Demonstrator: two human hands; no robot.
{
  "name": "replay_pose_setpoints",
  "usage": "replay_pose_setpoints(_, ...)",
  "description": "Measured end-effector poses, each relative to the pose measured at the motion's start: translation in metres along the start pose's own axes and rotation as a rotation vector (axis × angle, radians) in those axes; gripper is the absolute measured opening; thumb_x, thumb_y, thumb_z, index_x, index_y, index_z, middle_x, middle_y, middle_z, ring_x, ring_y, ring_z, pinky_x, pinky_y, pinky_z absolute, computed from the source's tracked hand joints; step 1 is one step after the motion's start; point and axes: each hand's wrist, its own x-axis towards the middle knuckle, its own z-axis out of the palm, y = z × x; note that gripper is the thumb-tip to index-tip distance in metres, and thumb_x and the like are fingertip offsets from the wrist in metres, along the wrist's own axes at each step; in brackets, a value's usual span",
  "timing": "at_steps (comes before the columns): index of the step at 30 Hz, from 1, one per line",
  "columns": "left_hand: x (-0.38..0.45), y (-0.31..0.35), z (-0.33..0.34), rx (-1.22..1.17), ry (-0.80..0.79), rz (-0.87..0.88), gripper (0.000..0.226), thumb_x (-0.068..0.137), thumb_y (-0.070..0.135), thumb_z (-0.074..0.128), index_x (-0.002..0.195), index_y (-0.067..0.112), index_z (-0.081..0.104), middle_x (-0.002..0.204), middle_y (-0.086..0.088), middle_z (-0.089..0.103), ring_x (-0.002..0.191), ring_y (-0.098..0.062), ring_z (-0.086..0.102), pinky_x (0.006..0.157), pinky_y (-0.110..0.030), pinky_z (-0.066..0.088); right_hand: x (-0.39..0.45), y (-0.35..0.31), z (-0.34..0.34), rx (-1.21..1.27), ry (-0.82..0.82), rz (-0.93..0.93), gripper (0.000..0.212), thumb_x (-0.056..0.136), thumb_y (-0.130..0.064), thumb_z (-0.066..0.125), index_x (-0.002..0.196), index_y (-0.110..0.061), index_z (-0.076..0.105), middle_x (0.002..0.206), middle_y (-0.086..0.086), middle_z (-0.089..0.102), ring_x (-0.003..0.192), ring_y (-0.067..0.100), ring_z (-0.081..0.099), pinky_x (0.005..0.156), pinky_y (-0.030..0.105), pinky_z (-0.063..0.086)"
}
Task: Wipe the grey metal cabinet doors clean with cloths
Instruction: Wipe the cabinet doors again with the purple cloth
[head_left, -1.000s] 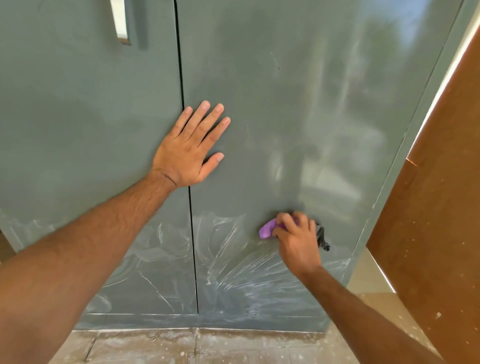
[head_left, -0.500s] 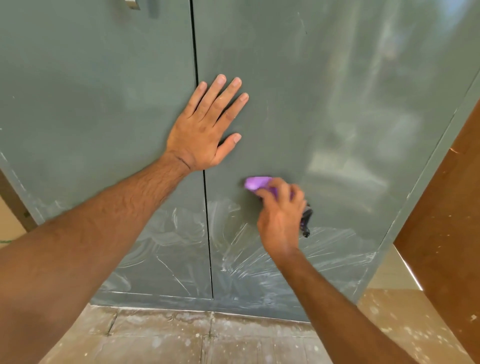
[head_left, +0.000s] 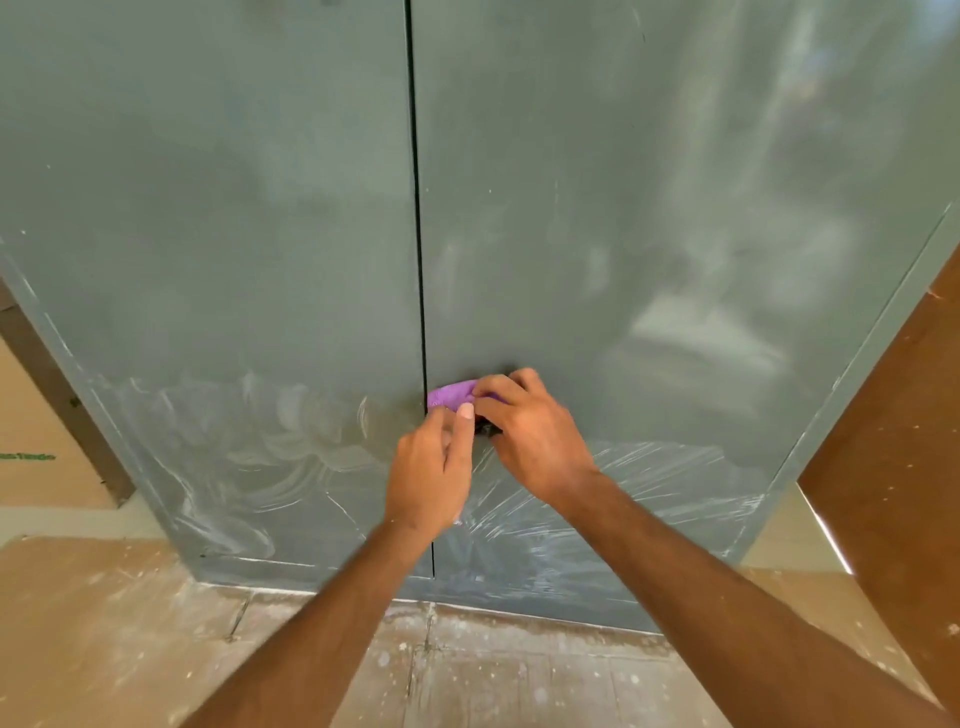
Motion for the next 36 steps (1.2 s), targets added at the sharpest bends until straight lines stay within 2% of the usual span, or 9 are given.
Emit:
replay_pose_setpoints(3,-0.012,0.029,0.019,-0.545,-0.061,-0.399,0.043,0.107,0.057,0.039,0.093,0.029,0.068,0.081,-0.001,0.071,0.081,-0.027,0.072,0.077,-0.046,0.063,0.006,-0.008,-0.016,0.306,-0.058,0.210,0.047,0.076,0.005,0.069,0.119,-0.014,0.064,0.115,-0.002,0.069,0.103,0.021,0.056,0.080,0.045,0.054)
replay_pose_setpoints(6,0.004,0.056,0.027,-0.851,0.161,-0.504,0.034,0.111,0.039,0.043,0.091,0.023,0.065,0.083,-0.005,0.071,0.081,-0.021,0.071,0.069,-0.034,0.062,0.013,-0.006,-0.035,0.499,-0.245,0.127,0.040,0.085,-0.003,0.064,0.122,-0.018,0.069,0.107,-0.002,0.075,0.094,0.018,0.068,0.084,0.038,0.055)
replay_pose_setpoints(8,0.019,0.056,0.033,-0.749,0.392,-0.453,0.018,0.109,0.026,0.050,0.098,0.012,0.054,0.099,-0.014,0.066,0.094,-0.029,0.064,0.081,-0.037,0.057,0.020,-0.004,-0.048,0.434,-0.276,0.089,0.043,0.085,-0.010,0.051,0.121,-0.022,0.071,0.104,0.001,0.076,0.093,0.026,0.069,0.083,0.042,0.056)
replay_pose_setpoints(11,0.037,0.041,0.043,-0.270,0.676,-0.148,0.025,0.100,0.010,0.056,0.122,0.000,0.054,0.120,-0.023,0.050,0.109,-0.030,0.046,0.096,-0.036,0.042,0.040,-0.006,-0.065,0.139,0.054,-0.021,0.042,0.079,-0.010,0.044,0.107,-0.013,0.075,0.102,0.002,0.075,0.095,0.034,0.061,0.082,0.046,0.052)
replay_pose_setpoints(16,0.006,-0.058,0.049,0.353,0.416,0.245,0.050,0.086,0.001,0.073,0.127,0.020,0.051,0.115,-0.022,0.051,0.094,-0.043,0.057,0.075,-0.053,0.057,0.082,-0.011,-0.066,-0.077,0.399,-0.144,0.035,0.075,-0.009,0.049,0.102,-0.010,0.072,0.113,0.010,0.065,0.105,0.030,0.046,0.082,0.040,0.036)
replay_pose_setpoints(21,0.045,-0.075,0.003,0.168,0.684,0.089,0.028,0.103,0.017,0.052,0.127,0.002,0.056,0.118,-0.029,0.048,0.104,-0.041,0.048,0.092,-0.051,0.045,0.103,-0.017,-0.034,-0.233,0.350,-0.196,0.035,0.074,-0.008,0.049,0.100,-0.013,0.072,0.111,0.009,0.066,0.105,0.029,0.044,0.080,0.043,0.037)
replay_pose_setpoints(24,0.050,-0.053,0.021,0.326,0.563,0.407,0.028,0.098,0.015,0.063,0.125,0.013,0.056,0.122,-0.018,0.045,0.102,-0.035,0.046,0.089,-0.047,0.042,0.113,-0.014,-0.025,-0.287,0.453,-0.185,0.028,0.076,-0.009,0.055,0.097,-0.015,0.073,0.105,0.006,0.068,0.101,0.027,0.044,0.077,0.042,0.035)
replay_pose_setpoints(28,0.027,-0.116,0.001,0.511,0.341,0.426,0.065,0.072,-0.003,0.086,0.121,0.023,0.052,0.114,-0.010,0.041,0.090,-0.034,0.049,0.074,-0.048,0.050,0.115,-0.007,-0.014,-0.445,0.560,-0.220,0.026,0.080,-0.008,0.055,0.096,-0.018,0.072,0.106,0.003,0.069,0.103,0.026,0.047,0.077,0.042,0.037)
replay_pose_setpoints(36,0.058,-0.073,-0.004,0.451,0.441,0.589,0.036,0.090,0.015,0.069,0.124,0.021,0.057,0.123,-0.009,0.045,0.094,-0.031,0.045,0.083,-0.042,0.041,0.119,-0.013,-0.007,-0.473,0.616,-0.191,0.022,0.077,-0.010,0.057,0.093,-0.018,0.070,0.104,0.004,0.069,0.102,0.026,0.047,0.077,0.043,0.038)
